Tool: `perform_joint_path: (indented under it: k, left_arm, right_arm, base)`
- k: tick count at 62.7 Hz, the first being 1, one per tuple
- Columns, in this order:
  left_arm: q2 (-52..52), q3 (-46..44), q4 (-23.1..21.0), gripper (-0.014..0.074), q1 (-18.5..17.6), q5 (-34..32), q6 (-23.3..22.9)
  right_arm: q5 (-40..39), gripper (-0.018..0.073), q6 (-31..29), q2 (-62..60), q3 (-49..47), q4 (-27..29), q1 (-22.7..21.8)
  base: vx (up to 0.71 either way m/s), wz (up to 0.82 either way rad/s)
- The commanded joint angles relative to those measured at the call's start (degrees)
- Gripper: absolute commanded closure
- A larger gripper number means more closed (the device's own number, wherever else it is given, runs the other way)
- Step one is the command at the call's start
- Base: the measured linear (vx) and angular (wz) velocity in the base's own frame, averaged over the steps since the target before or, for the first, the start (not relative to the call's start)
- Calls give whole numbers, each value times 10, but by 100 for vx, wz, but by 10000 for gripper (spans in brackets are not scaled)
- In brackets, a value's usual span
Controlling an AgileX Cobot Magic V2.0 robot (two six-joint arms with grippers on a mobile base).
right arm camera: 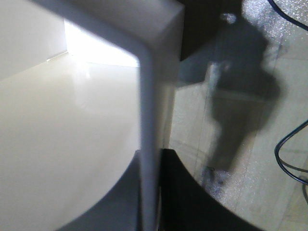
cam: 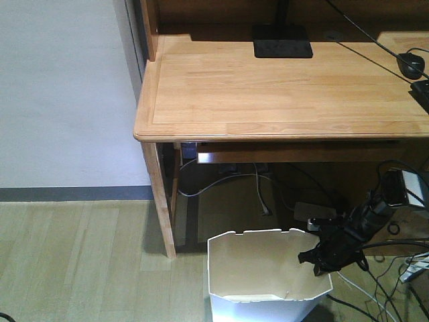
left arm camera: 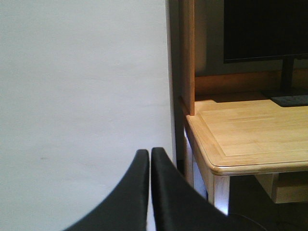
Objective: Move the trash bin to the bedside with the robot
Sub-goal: 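Grasp the bin rim with the right gripper and pull it out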
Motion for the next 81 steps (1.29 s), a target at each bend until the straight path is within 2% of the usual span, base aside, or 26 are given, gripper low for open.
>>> perform_joint_path:
  k: [1,8,23,27,32,45,62,71,81]
  left_arm:
    - [-4,7,-5,603,-4,-42,-8]
    - [-4,7,-5,603,-4,-42,-8]
    - [-4,7,-5,603,-4,-42,-8]
    - [-4,7,-5,603,-4,-42,-8]
    - [-4,7,-5,603,-4,-42,-8]
    - [-4,7,-5,603,-4,-42,-8]
    - [-4,7,-5,603,-4,-42,-8]
    - [-4,7,-5,603,-4,-42,-8]
    - [-4,7,-5,603,-4,-42,-8]
  right_arm:
    - [44,568,-46,-53,-5,57,-1]
    - [65,568,-98,-72,-3,114,-1]
    - [51,564,-302,-157,90,303,-1]
    - [71,564,-370,-189,124,356,-1]
    - [103,564,-421,-225,162,395,-2]
    - [165,564,-481,-317,262,446,-29]
    - [223,564,-548,-429,400,470,-87]
    - [219,564,-575,-480,458,493,-95]
    - [229,564,-587,-508,468,502,-94]
  base:
    - [0,0]
    - [0,0]
    - [0,0]
    - [0,0]
    - [0,0]
    - [0,0]
    - [0,0]
    - [0,0]
    - [0,0]
